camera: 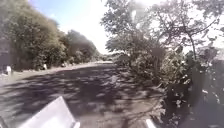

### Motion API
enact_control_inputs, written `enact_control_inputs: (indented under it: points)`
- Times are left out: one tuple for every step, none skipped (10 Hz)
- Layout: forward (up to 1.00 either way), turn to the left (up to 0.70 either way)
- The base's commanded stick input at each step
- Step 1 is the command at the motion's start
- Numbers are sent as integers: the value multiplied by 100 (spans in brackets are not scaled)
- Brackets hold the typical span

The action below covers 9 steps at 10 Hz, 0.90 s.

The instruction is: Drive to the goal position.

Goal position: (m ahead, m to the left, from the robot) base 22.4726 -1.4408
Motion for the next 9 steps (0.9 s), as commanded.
enact_control_inputs:
  points:
    - [50,0]
    - [50,0]
    - [50,0]
    - [50,0]
    - [50,0]
    - [50,0]
    - [50,0]
    - [50,0]
    - [50,0]
